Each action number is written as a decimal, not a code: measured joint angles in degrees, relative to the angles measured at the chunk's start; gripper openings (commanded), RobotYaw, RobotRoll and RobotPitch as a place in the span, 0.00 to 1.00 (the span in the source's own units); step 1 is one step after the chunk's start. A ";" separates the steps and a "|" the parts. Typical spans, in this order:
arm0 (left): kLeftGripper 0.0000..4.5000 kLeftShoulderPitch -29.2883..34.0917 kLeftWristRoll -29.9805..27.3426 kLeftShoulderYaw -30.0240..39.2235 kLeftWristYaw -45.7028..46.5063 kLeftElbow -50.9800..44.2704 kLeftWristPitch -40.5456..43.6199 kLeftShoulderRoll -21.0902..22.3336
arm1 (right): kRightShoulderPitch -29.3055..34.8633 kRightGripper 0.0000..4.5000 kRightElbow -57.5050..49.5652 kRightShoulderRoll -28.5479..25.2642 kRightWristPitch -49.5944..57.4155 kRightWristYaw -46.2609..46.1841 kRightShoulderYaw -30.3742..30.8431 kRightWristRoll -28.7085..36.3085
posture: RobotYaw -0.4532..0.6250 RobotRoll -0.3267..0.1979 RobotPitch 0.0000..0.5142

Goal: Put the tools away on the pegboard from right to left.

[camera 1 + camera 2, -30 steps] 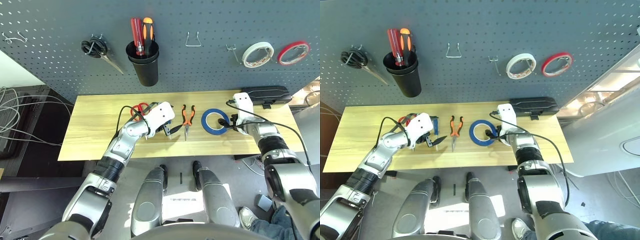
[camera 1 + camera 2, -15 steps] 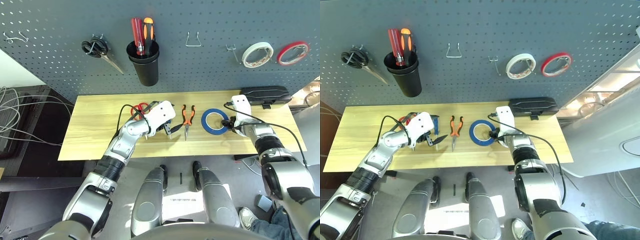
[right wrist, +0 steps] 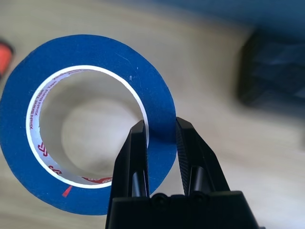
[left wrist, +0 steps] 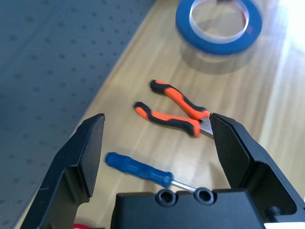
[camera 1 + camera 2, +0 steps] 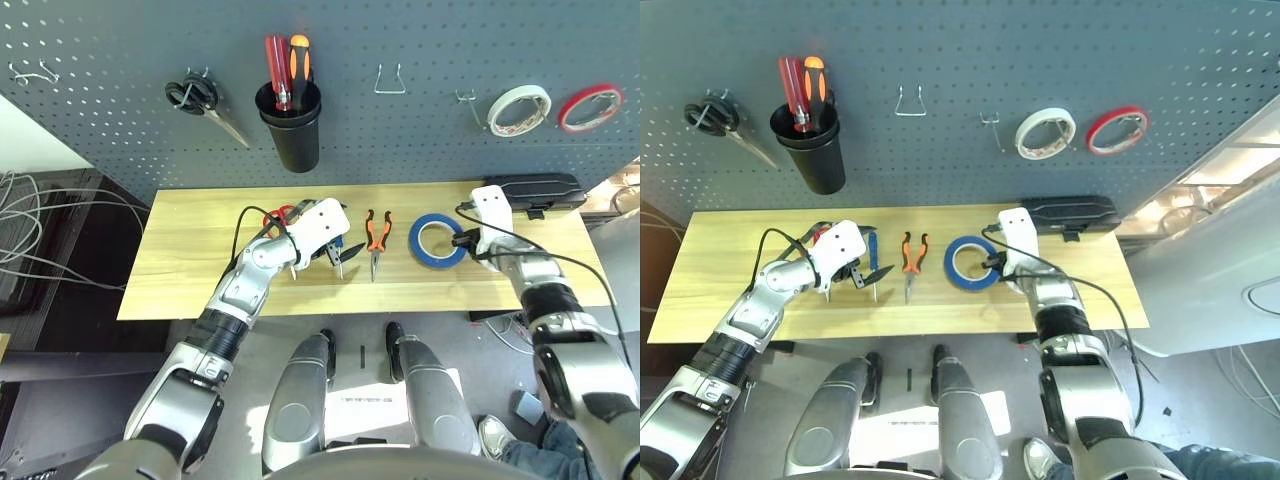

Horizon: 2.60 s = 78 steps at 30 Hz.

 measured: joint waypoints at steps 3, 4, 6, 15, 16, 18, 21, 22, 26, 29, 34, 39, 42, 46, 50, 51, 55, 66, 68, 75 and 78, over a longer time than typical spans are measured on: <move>1.00 -0.74 -1.02 1.14 0.83 0.22 -2.95 -1.64 | 6.10 0.16 -5.75 -5.12 -15.42 1.11 1.31 -2.92 | 0.52 0.62 0.57; 1.00 -0.92 -1.65 1.61 1.02 0.21 -4.25 -2.13 | 7.84 0.16 -7.19 -6.34 -19.92 1.41 1.43 -3.41 | 0.51 0.62 0.57; 1.00 -1.40 -3.15 2.66 1.36 0.18 -7.20 -3.35 | 10.39 0.16 -9.48 -7.55 -27.42 1.84 1.42 -3.55 | 0.50 0.62 0.57; 1.00 -3.03 -10.90 3.70 -3.15 -4.35 -16.10 -6.58 | 16.40 0.16 -17.46 -10.95 -43.82 -1.04 -3.45 -3.64 | 0.48 0.62 0.56; 1.00 -3.08 -11.50 3.74 -3.36 -4.50 -16.40 -6.82 | 16.27 0.16 -18.59 -11.20 -44.25 -1.31 -4.03 -3.64 | 0.48 0.62 0.56; 1.00 -3.07 -12.07 3.76 -3.58 -4.75 -16.53 -7.24 | 15.35 0.16 -19.84 -11.41 -44.50 -1.78 -5.06 -3.43 | 0.48 0.62 0.56; 1.00 -3.06 -12.59 3.79 -3.74 -4.80 -16.60 -7.48 | 13.07 0.16 -20.98 -11.47 -44.48 -2.31 -6.22 -3.05 | 0.47 0.62 0.56; 1.00 -3.05 -12.60 3.86 -3.76 -4.80 -16.61 -7.46 | 12.34 0.16 -21.81 -11.47 -44.45 -2.25 -6.38 -2.93 | 0.47 0.62 0.56; 1.00 -3.10 -12.60 3.95 -3.78 -4.76 -16.95 -7.41 | 7.91 0.16 -27.17 -11.24 -42.52 -1.04 -6.26 -1.66 | 0.48 0.62 0.55; 1.00 -3.35 -12.56 4.01 -3.76 -4.67 -17.10 -7.38 | 5.43 0.16 -27.96 -10.17 -40.23 -1.09 -6.29 -1.25 | 0.48 0.62 0.55; 1.00 -3.85 -12.50 4.17 -3.65 -4.23 -17.24 -7.38 | 1.32 0.16 -23.06 -8.94 -37.98 -2.53 -6.33 -1.54 | 0.49 0.62 0.54; 1.00 -4.08 -12.46 4.17 -3.56 -4.23 -17.34 -7.42 | -2.35 0.16 -16.80 -8.47 -38.86 -2.71 -5.55 -2.31 | 0.50 0.62 0.54; 1.00 -4.07 -12.44 4.17 -3.49 -4.23 -17.34 -7.42 | -4.11 0.16 -14.08 -8.13 -39.41 -2.79 -4.91 -3.06 | 0.51 0.62 0.54; 1.00 -4.04 -12.39 4.17 -3.24 -4.24 -17.34 -7.34 | -5.89 0.16 -10.03 -7.07 -39.42 -2.97 -4.28 -3.50 | 0.51 0.62 0.54; 1.00 -3.87 -12.27 4.17 -2.92 -4.25 -17.35 -7.29 | -7.19 0.16 -5.65 -5.60 -39.45 -3.76 -3.17 -4.66 | 0.52 0.62 0.54; 1.00 -3.82 -12.12 4.17 -2.78 -4.25 -17.34 -7.29 | -7.50 0.16 -4.60 -5.15 -39.44 -3.83 -2.64 -5.05 | 0.52 0.62 0.54; 1.00 -3.82 -11.69 4.15 -2.67 -4.25 -17.34 -7.27 | -7.82 0.24 -2.35 -3.84 -39.30 -3.85 -1.50 -5.47 | 0.52 0.62 0.54; 1.00 -3.01 -8.88 4.07 -1.63 -4.21 -16.62 -5.06 | 2.01 1.00 -5.38 -0.85 -35.05 -6.40 -2.19 -4.36 | 0.53 0.62 0.57; 1.00 -3.00 -7.72 3.76 -1.64 -4.17 -16.40 -4.19 | 6.15 1.00 -9.49 -0.57 -30.58 -4.53 -2.14 -2.79 | 0.53 0.62 0.58; 1.00 -2.74 -3.93 1.56 -3.28 -2.52 -12.19 -0.33 | 12.69 1.00 -20.73 7.13 2.78 1.72 -0.60 7.92 | 0.52 0.62 0.58; 1.00 -2.70 -0.23 0.31 -3.42 -0.29 -9.23 2.43 | 11.24 1.00 -21.79 10.51 17.43 0.21 -0.82 11.42 | 0.53 0.62 0.59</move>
